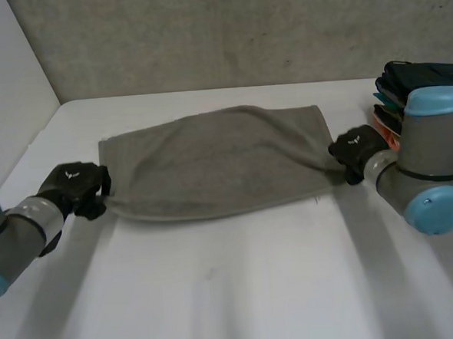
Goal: Fold the laundry.
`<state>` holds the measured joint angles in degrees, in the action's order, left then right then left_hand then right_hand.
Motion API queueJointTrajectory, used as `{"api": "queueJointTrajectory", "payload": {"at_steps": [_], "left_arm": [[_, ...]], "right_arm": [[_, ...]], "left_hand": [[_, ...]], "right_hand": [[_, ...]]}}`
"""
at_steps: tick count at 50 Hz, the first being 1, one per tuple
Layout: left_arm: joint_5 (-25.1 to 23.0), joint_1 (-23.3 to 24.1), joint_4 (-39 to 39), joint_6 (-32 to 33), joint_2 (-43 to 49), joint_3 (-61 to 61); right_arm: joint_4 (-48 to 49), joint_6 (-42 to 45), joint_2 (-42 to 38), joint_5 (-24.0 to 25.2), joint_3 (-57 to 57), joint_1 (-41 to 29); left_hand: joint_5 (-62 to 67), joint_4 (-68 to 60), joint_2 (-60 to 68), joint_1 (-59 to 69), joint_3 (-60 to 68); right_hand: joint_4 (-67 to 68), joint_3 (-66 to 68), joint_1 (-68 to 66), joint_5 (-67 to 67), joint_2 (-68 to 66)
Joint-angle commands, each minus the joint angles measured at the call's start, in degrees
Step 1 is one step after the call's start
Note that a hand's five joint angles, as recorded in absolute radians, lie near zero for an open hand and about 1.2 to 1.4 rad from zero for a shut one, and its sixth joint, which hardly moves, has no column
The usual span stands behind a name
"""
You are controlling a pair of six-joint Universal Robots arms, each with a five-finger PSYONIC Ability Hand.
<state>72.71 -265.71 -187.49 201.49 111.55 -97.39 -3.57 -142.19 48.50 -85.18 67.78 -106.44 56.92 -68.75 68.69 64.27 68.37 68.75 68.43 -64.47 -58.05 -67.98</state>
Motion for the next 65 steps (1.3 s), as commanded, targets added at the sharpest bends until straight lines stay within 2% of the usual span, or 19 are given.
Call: {"api": "queueJointTrajectory", "payload": {"at_steps": [1,7,10,16,19,22,25,29,32,34,38,49,50,51,52,53,54,60,65], "left_arm": [[-4.86,-1.65,2.75,0.48,-6.87,-5.17],[-3.81,-3.67,9.5,2.05,-9.77,-7.63],[-3.81,-5.42,19.59,6.26,-13.2,-8.87],[-5.12,-9.29,43.74,22.93,-15.67,-9.92],[-6.0,-9.74,48.09,29.72,-15.14,-9.23],[-7.06,-8.86,45.39,31.33,-13.56,-7.65],[-6.98,-5.88,38.8,28.35,-9.53,-2.99],[-3.56,-2.27,29.57,21.5,-2.94,5.09],[1.36,-0.07,23.59,17.1,2.25,12.12],[5.04,1.5,20.08,15.17,6.02,16.85],[9.01,3.44,16.12,14.1,11.82,23.63],[12.8,5.91,7.59,13.66,23.79,35.86],[12.98,6.08,6.36,13.23,25.1,37.09],[12.98,6.26,5.74,12.96,25.64,37.62],[12.98,6.43,5.21,12.61,26.08,37.97],[12.89,6.61,4.69,12.17,26.52,38.41],[12.89,7.13,3.81,11.56,26.87,39.11],[14.03,8.02,2.75,9.8,22.4,38.68],[14.39,7.41,1.08,6.46,14.94,34.91]], "right_arm": [[-9.17,-3.44,2.65,-0.25,3.4,2.55],[-13.83,-1.78,7.56,-0.78,11.48,5.8],[-15.76,5.68,13.8,-0.52,18.42,8.78],[-21.65,23.42,22.94,0.71,28.09,12.48],[-21.22,22.85,22.96,2.03,27.76,11.35],[-20.52,20.82,20.86,2.04,25.48,10.03],[-18.24,15.91,17.17,0.98,20.3,7.74],[-14.55,8.52,11.9,-2.26,12.13,4.84],[-11.03,4.56,7.33,-5.43,5.27,2.82],[-8.23,3.51,3.65,-7.53,0.45,1.42],[-3.4,3.41,-1.98,-9.56,-7.02,-0.52],[9.54,6.22,-16.32,-12.91,-24.0,-4.13],[10.24,7.01,-18.5,-13.17,-26.1,-4.65],[10.6,7.45,-19.48,-13.43,-27.25,-4.83],[11.12,7.72,-20.45,-13.78,-28.14,-5.09],[11.56,8.15,-21.24,-14.31,-28.84,-5.44],[12.78,8.59,-22.29,-15.27,-29.89,-5.8],[18.68,6.41,-18.54,-16.86,-28.5,-5.54],[20.18,1.49,-10.37,-15.46,-22.0,-4.4]], "left_hand": [[13.08,-11.25,11.31,15.73,11.63],[13.08,-11.25,11.31,15.73,11.63],[13.08,-11.25,11.31,15.73,11.63],[13.08,-11.25,11.31,15.73,11.63],[13.08,-11.25,11.31,15.73,11.63],[13.08,-11.25,11.31,15.73,11.63],[13.08,-11.25,11.31,15.73,11.63],[13.08,-11.25,11.31,15.73,11.63],[13.08,-11.25,11.31,15.73,11.63],[13.08,-11.25,11.31,15.73,11.63],[13.08,-11.25,11.31,15.73,11.63],[13.08,-11.25,11.31,15.73,11.63],[13.08,-11.25,11.31,15.73,11.63],[13.08,-11.25,11.31,15.73,11.63],[4.77,-2.94,3.0,7.42,3.32],[-22.96,24.79,-24.73,-20.31,-24.41],[-56.92,58.75,-58.69,-54.27,-58.37],[-56.92,58.75,-58.69,-54.27,-58.37],[-56.92,58.75,-58.69,-54.27,-58.37]], "right_hand": [[11.25,11.57,-15.53,-11.95,-12.02],[11.25,11.57,-15.53,-11.95,-12.02],[11.25,11.57,-15.53,-11.95,-12.02],[11.25,11.57,-15.53,-11.95,-12.02],[11.25,11.57,-15.53,-11.95,-12.02],[11.25,11.57,-15.53,-11.95,-12.02],[11.25,11.57,-15.53,-11.95,-12.02],[11.25,11.57,-15.53,-11.95,-12.02],[11.25,11.57,-15.53,-11.95,-12.02],[11.25,11.57,-15.53,-11.95,-12.02],[11.25,11.57,-15.53,-11.95,-12.02],[11.25,11.57,-15.53,-11.95,-12.02],[6.73,7.05,-11.01,-7.44,-7.5],[-18.63,-18.3,14.35,17.92,17.86],[-52.18,-51.86,47.9,51.48,51.42],[-58.75,-58.43,54.47,58.05,57.98],[-58.75,-58.43,54.47,58.05,57.98],[-58.75,-58.43,54.47,58.05,57.98],[-58.75,-58.43,54.47,58.05,57.98]]}}
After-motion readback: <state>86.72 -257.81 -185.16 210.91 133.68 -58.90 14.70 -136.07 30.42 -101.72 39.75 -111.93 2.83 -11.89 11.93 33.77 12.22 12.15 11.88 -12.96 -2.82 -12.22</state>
